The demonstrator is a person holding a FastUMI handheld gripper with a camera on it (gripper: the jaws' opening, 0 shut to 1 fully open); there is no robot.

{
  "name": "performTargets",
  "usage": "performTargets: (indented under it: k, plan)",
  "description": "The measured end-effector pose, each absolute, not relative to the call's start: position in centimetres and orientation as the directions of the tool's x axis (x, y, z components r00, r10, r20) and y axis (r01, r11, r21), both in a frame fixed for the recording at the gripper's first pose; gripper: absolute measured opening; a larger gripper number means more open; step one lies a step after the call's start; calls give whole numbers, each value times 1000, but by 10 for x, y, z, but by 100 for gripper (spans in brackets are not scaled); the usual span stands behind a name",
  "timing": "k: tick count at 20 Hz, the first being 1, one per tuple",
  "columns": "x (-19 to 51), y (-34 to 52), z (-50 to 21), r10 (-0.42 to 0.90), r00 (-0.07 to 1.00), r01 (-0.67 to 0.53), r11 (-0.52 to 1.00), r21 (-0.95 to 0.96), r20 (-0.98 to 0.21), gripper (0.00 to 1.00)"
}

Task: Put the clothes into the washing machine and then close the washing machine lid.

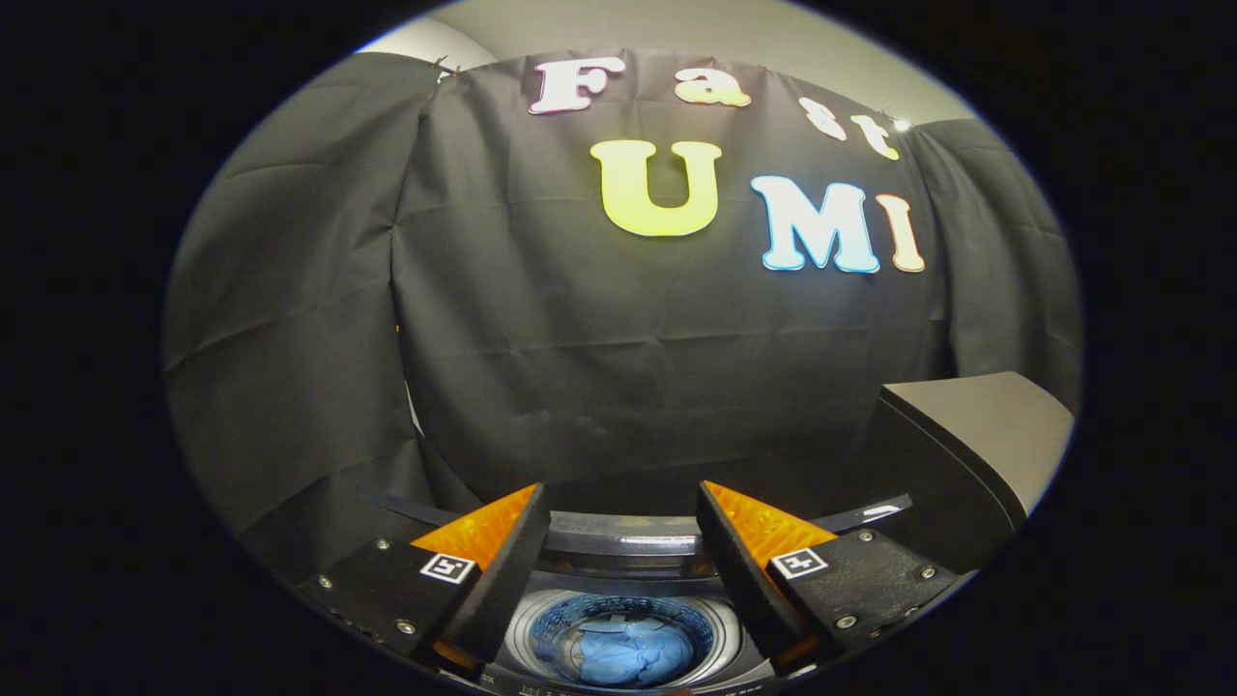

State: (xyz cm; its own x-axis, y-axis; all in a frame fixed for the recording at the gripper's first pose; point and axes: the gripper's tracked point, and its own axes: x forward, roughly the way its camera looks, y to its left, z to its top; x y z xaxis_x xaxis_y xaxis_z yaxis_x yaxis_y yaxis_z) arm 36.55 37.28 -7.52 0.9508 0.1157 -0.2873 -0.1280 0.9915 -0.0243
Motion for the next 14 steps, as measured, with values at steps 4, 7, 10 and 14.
performTargets:
  k: [4, 7, 10, 14]
  plan:
    - [355, 372, -80, 128, 956, -140, 990, -26, -264, 96]
    - [345, 372, -87, 142, 958, -152, 988, -24, -249, 96]
    - [333, 368, -111, 142, 944, -162, 986, -42, -299, 95]
    - [315, 359, -127, 136, 943, -157, 987, -44, -303, 95]
